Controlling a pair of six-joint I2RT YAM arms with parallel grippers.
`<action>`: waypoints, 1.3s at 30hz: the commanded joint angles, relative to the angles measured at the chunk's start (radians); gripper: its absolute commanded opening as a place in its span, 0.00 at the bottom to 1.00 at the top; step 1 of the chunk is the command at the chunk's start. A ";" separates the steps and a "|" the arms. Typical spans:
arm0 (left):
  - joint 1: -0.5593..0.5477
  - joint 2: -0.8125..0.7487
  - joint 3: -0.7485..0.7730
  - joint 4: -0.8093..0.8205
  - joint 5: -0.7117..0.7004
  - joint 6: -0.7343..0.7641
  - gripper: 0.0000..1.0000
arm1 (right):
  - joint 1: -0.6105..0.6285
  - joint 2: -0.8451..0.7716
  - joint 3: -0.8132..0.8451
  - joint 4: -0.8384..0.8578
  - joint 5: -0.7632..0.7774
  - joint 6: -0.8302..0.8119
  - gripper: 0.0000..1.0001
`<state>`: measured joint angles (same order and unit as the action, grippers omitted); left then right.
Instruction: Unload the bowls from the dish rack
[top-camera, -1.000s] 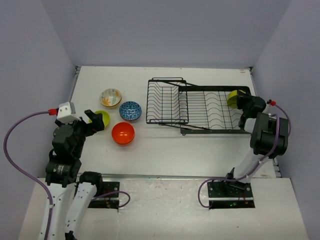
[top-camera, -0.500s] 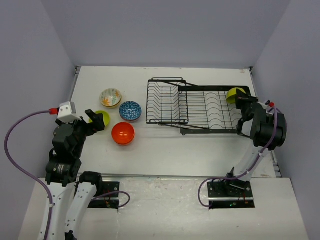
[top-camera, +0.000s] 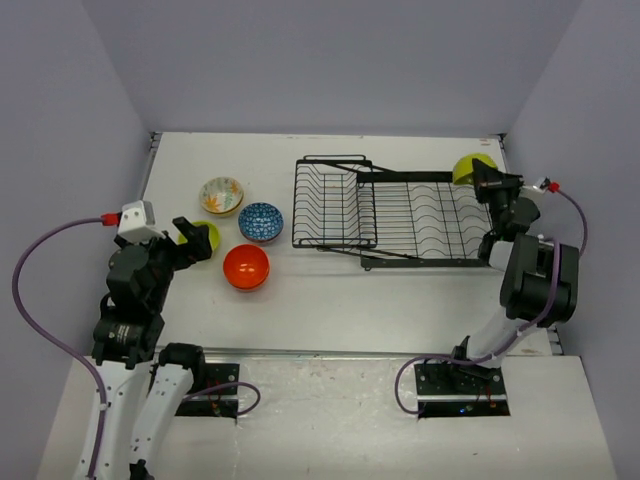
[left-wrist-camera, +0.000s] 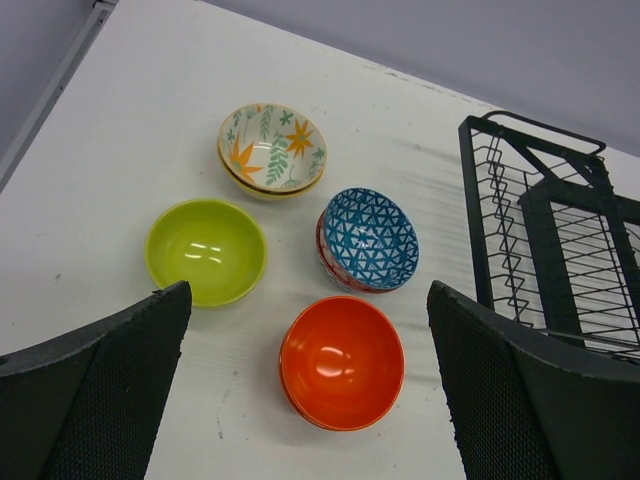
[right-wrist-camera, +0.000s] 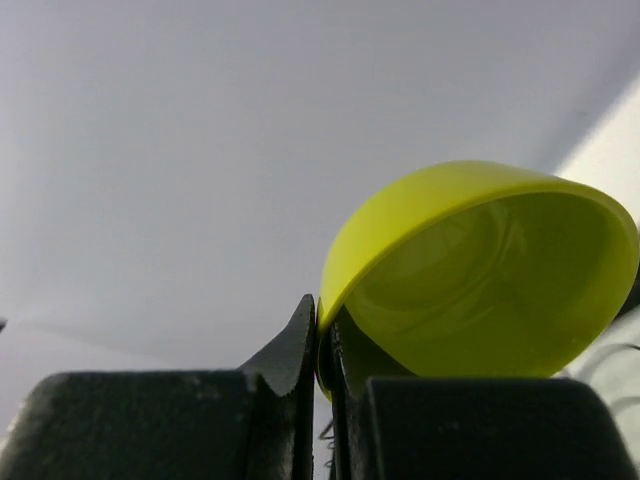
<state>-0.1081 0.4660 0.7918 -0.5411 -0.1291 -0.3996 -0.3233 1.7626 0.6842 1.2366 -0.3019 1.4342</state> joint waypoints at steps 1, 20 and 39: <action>-0.007 0.029 -0.006 0.065 0.040 0.024 1.00 | 0.038 -0.202 0.049 0.079 -0.117 -0.147 0.00; -0.461 0.655 0.744 -0.234 0.217 -0.021 1.00 | 1.438 -0.865 0.287 -1.790 0.400 -1.632 0.00; -0.990 0.892 0.685 -0.384 -0.084 -0.128 0.83 | 1.793 -0.687 0.534 -2.096 0.698 -1.684 0.00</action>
<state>-1.0950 1.3682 1.4738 -0.8703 -0.0792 -0.4911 1.4643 1.0756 1.1645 -0.8101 0.2996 -0.2264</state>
